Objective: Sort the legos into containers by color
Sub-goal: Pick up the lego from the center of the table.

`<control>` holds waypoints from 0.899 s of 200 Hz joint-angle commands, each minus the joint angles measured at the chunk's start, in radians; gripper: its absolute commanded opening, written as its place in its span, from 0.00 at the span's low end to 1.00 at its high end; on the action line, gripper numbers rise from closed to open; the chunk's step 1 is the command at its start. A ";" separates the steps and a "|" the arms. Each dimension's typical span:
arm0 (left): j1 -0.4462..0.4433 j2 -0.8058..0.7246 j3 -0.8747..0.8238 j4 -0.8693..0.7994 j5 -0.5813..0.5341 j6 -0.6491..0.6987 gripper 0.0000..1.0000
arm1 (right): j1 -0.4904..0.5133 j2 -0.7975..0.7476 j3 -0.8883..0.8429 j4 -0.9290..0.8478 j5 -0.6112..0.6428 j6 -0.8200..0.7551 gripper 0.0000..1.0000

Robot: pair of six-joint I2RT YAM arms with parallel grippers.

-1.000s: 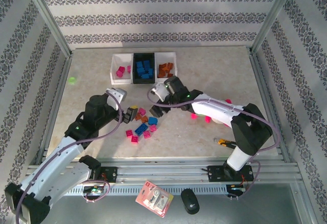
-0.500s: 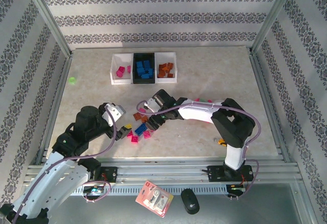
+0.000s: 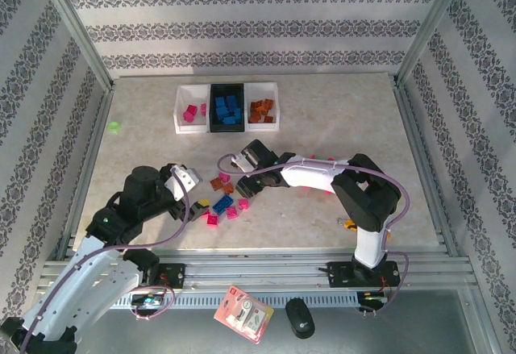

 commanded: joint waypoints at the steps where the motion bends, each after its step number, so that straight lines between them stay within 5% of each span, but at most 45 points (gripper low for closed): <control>1: -0.006 0.013 -0.001 0.007 0.029 0.027 0.99 | -0.008 0.013 0.022 -0.013 0.031 0.022 0.53; 58: -0.005 0.017 -0.039 0.044 0.023 0.004 0.99 | -0.022 -0.002 0.022 0.001 0.037 0.044 0.40; 180: -0.005 0.038 -0.058 0.069 0.016 -0.006 0.99 | -0.065 -0.093 0.047 0.018 0.016 0.100 0.32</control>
